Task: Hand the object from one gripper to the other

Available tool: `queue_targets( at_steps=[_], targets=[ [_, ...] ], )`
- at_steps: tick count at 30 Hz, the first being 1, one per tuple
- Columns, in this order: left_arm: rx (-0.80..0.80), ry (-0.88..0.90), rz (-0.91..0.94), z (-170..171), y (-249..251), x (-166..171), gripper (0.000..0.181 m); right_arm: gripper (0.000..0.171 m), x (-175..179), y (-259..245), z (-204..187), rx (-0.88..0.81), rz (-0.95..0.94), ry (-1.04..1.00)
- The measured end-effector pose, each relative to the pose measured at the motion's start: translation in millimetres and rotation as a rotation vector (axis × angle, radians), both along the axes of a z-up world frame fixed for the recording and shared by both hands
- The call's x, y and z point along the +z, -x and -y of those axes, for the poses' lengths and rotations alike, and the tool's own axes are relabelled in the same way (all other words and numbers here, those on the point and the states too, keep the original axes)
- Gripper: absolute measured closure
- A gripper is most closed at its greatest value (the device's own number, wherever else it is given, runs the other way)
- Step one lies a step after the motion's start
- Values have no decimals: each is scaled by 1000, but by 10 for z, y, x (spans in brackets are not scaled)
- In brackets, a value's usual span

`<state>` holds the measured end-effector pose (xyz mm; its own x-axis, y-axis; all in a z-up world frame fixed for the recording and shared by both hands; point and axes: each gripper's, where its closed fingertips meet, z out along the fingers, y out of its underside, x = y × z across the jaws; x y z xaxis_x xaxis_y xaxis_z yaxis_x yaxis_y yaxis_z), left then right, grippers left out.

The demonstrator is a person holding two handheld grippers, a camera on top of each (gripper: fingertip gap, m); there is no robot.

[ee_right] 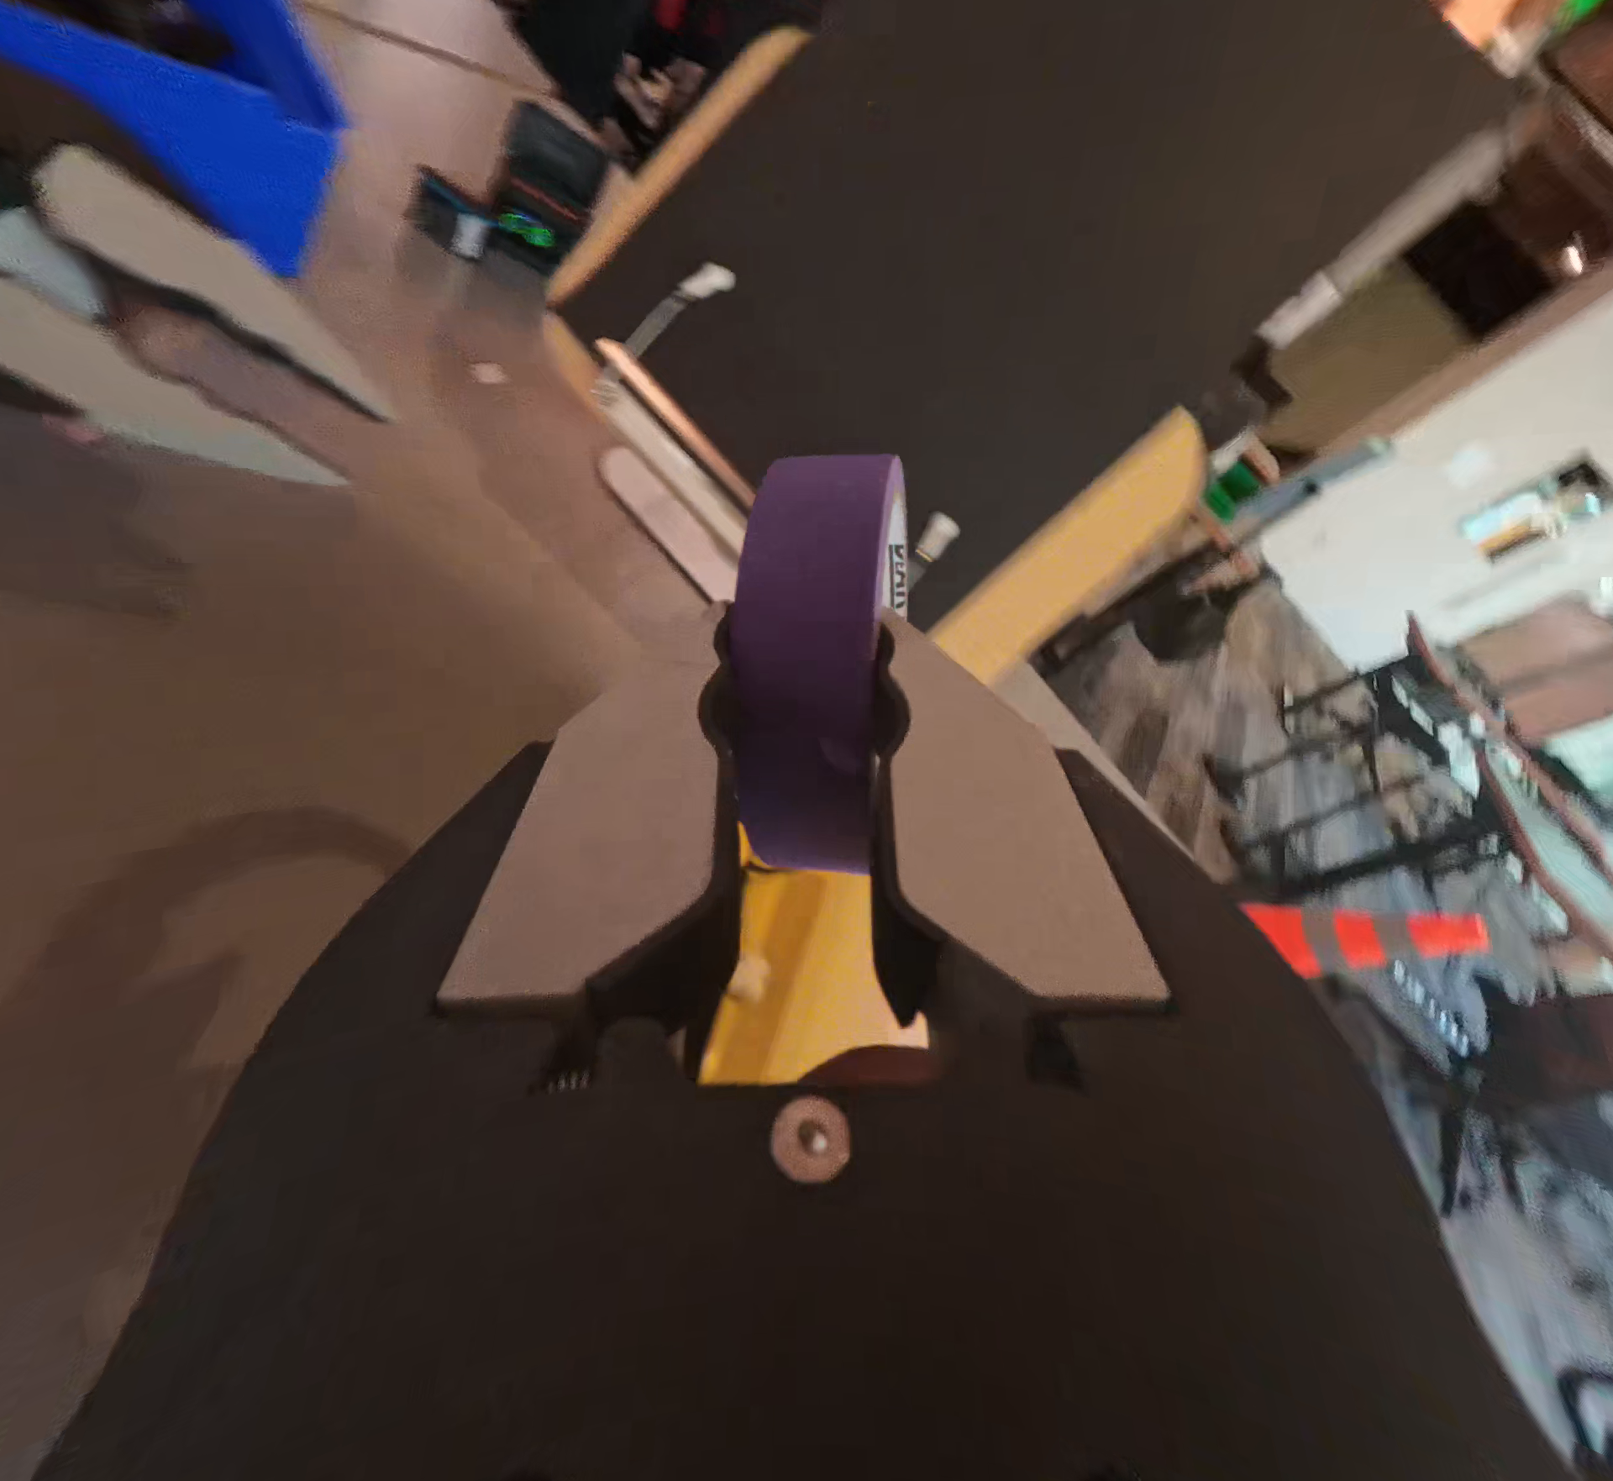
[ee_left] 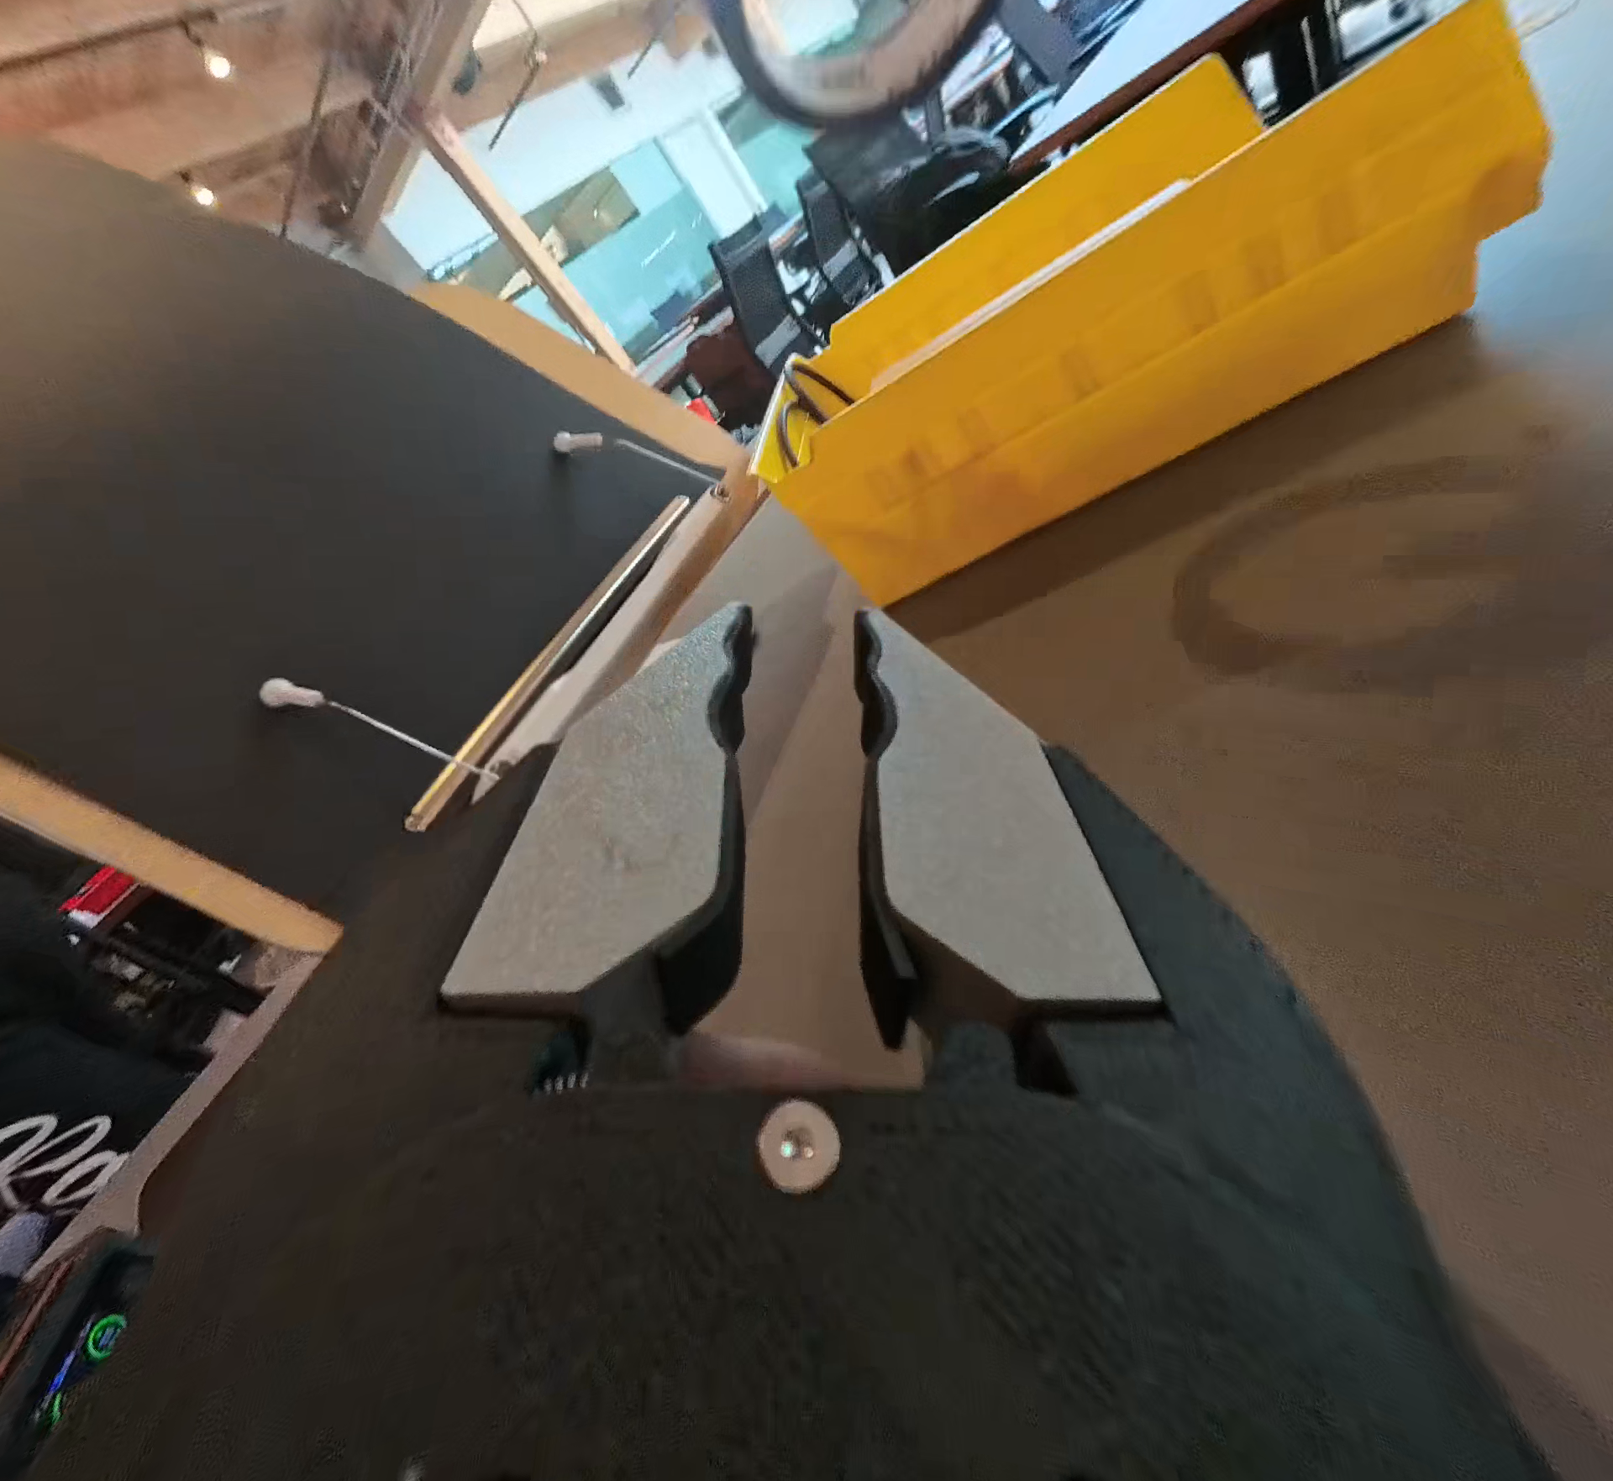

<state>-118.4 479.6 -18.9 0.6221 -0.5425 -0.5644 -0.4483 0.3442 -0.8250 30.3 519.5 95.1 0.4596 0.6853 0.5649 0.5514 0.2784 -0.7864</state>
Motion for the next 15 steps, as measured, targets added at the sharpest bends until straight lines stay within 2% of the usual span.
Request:
queue_targets(
  at_steps=[3,7,12,13,15],
  targets=[
    [27,34,-7,-63,5,-70,159,147,78,-633,-394,-157,-16,66],
    [35,47,-39,-85,-14,-143,159,147,-316,-1163,-781,-312,57,211],
    [35,82,-75,-113,-48,-279,158,146,-1353,-1393,-1104,-429,248,515],
    [36,86,-83,-115,-52,-301,158,132,-1450,-1382,-1161,-438,259,531],
    [36,90,-100,-115,-58,-335,158,133,-1351,-1285,-1289,-450,151,529]
  ],
)
